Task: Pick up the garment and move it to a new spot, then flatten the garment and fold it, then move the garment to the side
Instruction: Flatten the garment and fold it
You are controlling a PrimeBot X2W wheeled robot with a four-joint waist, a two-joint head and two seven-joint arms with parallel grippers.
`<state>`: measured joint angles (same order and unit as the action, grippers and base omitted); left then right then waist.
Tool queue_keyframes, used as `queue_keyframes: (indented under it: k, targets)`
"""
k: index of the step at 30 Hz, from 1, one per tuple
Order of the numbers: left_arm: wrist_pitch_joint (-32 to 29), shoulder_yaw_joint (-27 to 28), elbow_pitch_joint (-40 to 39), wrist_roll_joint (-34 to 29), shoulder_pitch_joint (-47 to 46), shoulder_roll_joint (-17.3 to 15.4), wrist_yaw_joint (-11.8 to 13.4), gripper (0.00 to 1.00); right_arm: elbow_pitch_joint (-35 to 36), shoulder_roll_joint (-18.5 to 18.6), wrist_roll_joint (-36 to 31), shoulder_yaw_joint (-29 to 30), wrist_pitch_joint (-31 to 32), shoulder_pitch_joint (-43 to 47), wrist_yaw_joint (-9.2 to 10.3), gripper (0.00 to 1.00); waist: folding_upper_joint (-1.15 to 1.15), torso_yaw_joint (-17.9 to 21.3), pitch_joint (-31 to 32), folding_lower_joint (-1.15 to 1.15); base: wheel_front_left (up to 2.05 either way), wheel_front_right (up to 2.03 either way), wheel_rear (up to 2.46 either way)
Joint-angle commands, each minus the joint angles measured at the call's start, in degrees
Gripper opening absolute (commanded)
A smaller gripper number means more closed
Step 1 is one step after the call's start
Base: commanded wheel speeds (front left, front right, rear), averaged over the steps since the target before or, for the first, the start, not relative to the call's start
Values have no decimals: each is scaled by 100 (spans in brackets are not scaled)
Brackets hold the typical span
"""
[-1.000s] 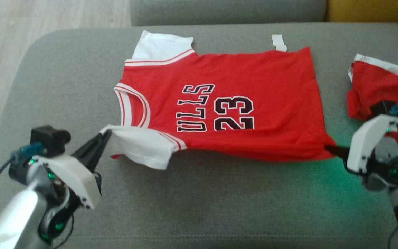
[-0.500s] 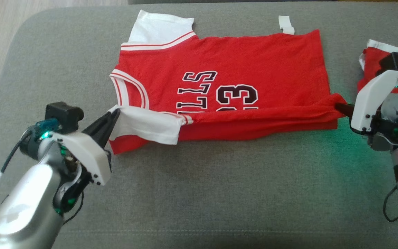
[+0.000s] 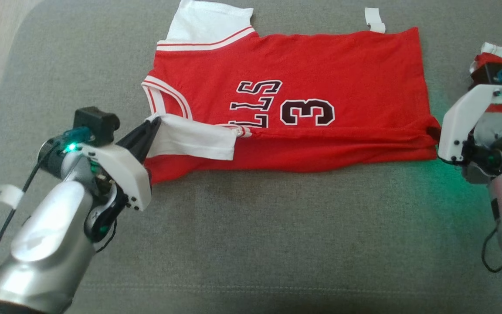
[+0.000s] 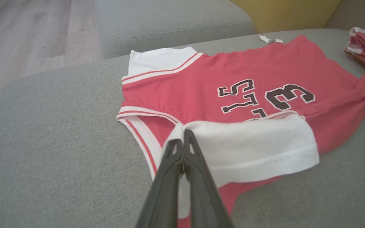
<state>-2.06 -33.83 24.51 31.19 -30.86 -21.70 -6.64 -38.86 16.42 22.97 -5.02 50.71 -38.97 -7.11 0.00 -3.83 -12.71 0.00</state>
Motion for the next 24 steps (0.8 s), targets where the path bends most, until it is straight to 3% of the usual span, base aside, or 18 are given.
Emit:
queue_keyframes:
  k: [1,6,7,8,9,10,11,12,14,18,24]
  targets:
    - [103,172,-31,-77,-410,-135,-26,0,135,-25,-62,-79,-104,-281,-37,0,0,-14,-39,0,0,0,0]
    - [234,84,361,-94,-659,-23,-43,0,3,-93,-101,-141,-321,-428,-37,0,0,-24,-121,0,0,0,0]
    - [271,71,475,-105,-725,4,-45,0,-12,-108,-121,-159,-434,-473,-37,13,0,-20,-141,0,0,0,0]
    - [321,85,595,-108,-794,37,-32,0,-9,-123,-144,-186,-594,-521,-37,83,0,-12,-161,0,0,0,0]
    - [386,112,712,-110,-863,76,4,0,-27,-143,-158,-166,-772,-570,-37,100,0,-3,-178,0,0,0,0]
    - [468,150,824,-108,-933,122,58,38,-48,-171,-165,-140,-966,-616,-37,100,0,4,-189,0,0,0,0]
    - [572,200,924,-103,-1001,174,127,90,-72,-202,-161,-118,-1160,-656,-37,100,0,10,-193,0,0,0,0]
    - [685,259,1019,-90,-1065,228,202,100,-90,-227,-151,-100,-1367,-687,-37,100,0,17,-191,0,0,0,0]
    - [1123,501,1251,-5,-1213,381,452,100,-89,-289,-51,-62,-2095,-710,-37,100,0,36,-144,0,0,0,0]
    - [1572,827,1275,122,-1249,556,671,100,153,-223,69,-315,-3141,-529,-37,100,0,55,-27,0,0,0,0]
    - [1701,1541,368,17,-727,788,1037,100,801,-58,144,-625,-4875,166,-37,100,0,84,279,0,0,0,0]
